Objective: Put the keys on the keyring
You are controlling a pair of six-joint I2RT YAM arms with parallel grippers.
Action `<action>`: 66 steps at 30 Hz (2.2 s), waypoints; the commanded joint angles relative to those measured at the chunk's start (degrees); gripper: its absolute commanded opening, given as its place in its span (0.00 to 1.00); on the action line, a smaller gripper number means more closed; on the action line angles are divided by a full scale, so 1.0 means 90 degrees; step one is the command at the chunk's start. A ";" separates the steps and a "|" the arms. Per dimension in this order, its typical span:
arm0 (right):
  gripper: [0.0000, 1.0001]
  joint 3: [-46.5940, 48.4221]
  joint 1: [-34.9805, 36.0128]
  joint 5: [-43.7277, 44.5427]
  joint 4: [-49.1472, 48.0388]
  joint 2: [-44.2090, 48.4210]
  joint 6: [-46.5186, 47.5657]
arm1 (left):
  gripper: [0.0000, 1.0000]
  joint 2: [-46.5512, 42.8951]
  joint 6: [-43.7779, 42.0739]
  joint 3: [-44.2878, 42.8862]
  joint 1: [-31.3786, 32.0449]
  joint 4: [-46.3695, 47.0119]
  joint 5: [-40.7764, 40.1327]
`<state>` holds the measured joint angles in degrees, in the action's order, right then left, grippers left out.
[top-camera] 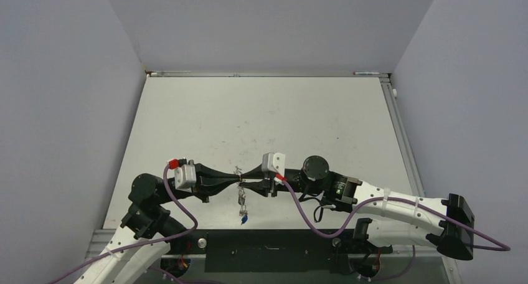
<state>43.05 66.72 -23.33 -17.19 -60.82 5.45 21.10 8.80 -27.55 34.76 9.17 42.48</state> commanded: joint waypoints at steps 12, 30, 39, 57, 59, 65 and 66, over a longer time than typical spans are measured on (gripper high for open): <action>0.05 0.0082 -0.0016 0.0200 -0.0742 0.0109 0.0139 | 0.00 -0.0095 -0.0063 -0.0083 -0.0044 0.0192 0.0032; 0.05 0.0599 0.0371 0.1830 0.1681 0.0506 0.1507 | 0.56 0.0196 -0.0842 -0.0858 0.0088 -0.1761 0.0344; 0.05 0.1014 0.0745 0.2724 0.2739 0.0370 0.1935 | 0.48 0.1605 -0.2127 -0.2485 0.0645 -0.4194 -0.0442; 0.05 0.1134 0.1029 0.2981 0.3012 0.0146 0.1914 | 0.32 0.2326 -0.2897 -0.2311 0.1452 -0.3832 -0.1685; 0.05 0.1135 0.1029 0.2925 0.2991 0.0136 0.1909 | 0.31 0.2321 -0.2901 -0.2251 0.1455 -0.3734 -0.1586; 0.05 0.1115 0.1028 0.2829 0.2920 0.0140 0.1913 | 0.29 0.2352 -0.2880 -0.2078 0.1467 -0.3455 -0.1385; 0.05 0.1115 0.1032 0.2819 0.2916 0.0133 0.1905 | 0.28 0.2352 -0.2864 -0.2051 0.1462 -0.3400 -0.1337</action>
<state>50.63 75.48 2.13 12.78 -59.68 22.31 42.24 -16.75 -46.57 47.59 -26.06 28.58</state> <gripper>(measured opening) 0.062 0.292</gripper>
